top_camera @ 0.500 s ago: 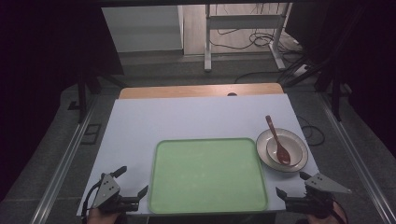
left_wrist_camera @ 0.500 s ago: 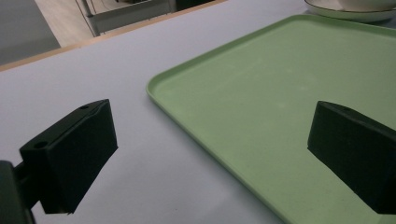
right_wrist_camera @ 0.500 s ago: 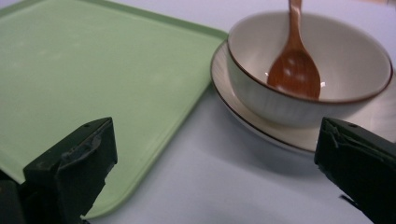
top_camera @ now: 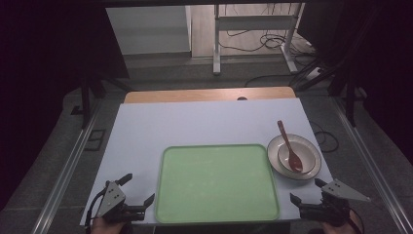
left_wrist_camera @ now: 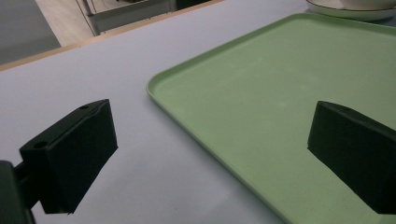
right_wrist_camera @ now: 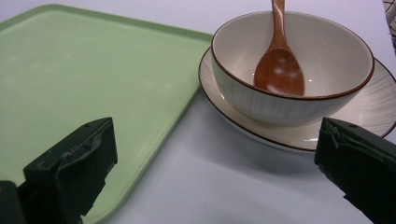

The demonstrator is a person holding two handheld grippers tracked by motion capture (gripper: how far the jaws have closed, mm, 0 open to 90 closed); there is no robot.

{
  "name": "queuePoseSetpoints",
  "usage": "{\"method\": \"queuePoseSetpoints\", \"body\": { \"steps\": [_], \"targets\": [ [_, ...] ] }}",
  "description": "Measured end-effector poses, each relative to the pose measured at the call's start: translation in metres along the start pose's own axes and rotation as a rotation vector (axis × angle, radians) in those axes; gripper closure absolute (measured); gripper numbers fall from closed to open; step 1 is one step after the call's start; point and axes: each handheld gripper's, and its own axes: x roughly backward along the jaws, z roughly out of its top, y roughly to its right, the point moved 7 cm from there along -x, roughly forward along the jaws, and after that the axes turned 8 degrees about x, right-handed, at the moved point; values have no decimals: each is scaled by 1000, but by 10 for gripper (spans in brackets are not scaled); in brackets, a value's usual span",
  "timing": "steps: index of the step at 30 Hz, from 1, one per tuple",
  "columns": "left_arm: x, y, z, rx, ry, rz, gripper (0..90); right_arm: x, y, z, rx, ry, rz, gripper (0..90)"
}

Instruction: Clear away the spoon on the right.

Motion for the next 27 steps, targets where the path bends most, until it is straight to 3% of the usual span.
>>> {"method": "queuePoseSetpoints", "body": {
  "steps": [17, 27],
  "targets": [
    [0, -1, 0, 5, 0, 2, 13, -1, -1, 1, 10, -5, -2, 0],
    [0, -1, 0, 9, 0, 9, 15, -3, 0, 12, 43, 12, -10, 0]
  ]
}}
